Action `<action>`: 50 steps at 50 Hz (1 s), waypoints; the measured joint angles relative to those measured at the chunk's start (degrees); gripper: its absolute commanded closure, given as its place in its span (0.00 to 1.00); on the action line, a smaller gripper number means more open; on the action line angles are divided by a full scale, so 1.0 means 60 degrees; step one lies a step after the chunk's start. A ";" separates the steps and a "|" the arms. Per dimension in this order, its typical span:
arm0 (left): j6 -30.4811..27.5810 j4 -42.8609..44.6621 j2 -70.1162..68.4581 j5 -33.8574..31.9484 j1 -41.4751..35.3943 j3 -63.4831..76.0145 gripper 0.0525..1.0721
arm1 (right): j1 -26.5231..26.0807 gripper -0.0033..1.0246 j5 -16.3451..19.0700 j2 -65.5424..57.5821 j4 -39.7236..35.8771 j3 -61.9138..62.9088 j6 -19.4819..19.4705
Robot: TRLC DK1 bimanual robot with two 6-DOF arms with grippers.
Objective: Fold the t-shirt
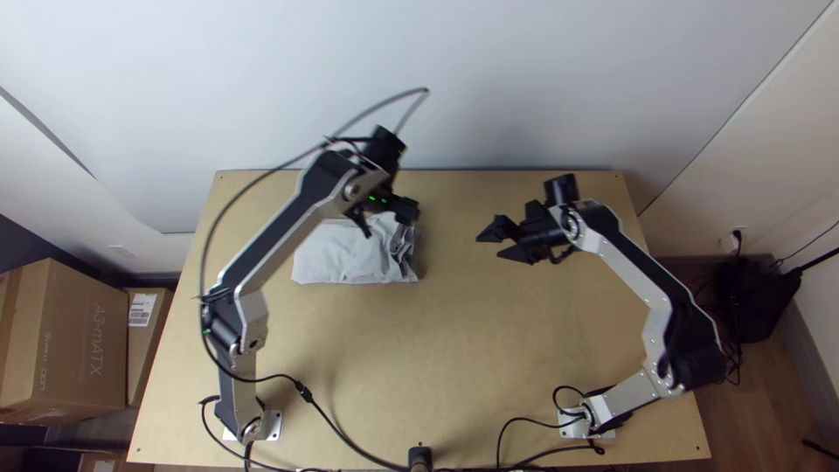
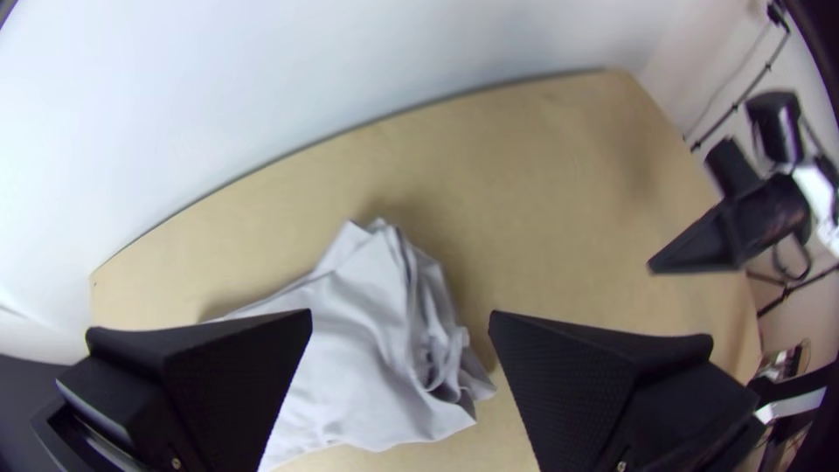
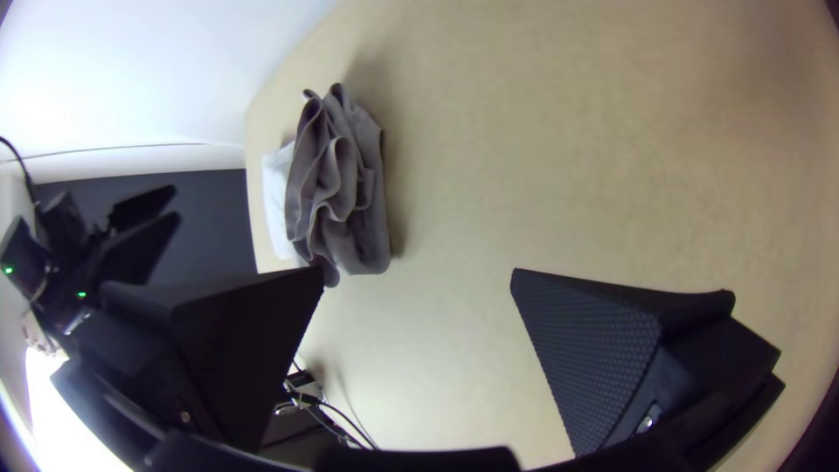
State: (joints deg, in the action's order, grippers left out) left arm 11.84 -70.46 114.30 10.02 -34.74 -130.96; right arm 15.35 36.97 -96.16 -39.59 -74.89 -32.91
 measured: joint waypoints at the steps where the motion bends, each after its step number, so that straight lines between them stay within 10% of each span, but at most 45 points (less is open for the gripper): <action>1: 0.0029 -0.0036 -0.0127 -0.0033 0.0138 0.0000 0.04 | 0.0138 0.04 -0.0168 -0.0138 0.0015 -0.0146 -0.0015; 34: 0.0025 -0.0710 -0.2415 -0.1115 0.3632 0.0896 0.04 | 0.4768 0.04 -0.5836 -0.4568 -0.0627 -0.6379 0.0608; 50: -0.0018 -0.0758 -0.2543 -0.1286 0.4135 0.0947 0.04 | 0.4983 0.04 -0.6277 -0.5570 -0.0900 -0.6972 0.0747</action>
State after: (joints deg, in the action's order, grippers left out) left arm 11.73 -75.00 99.04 2.31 -9.93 -125.27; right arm 45.25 -0.69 -129.58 -44.99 -116.73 -28.42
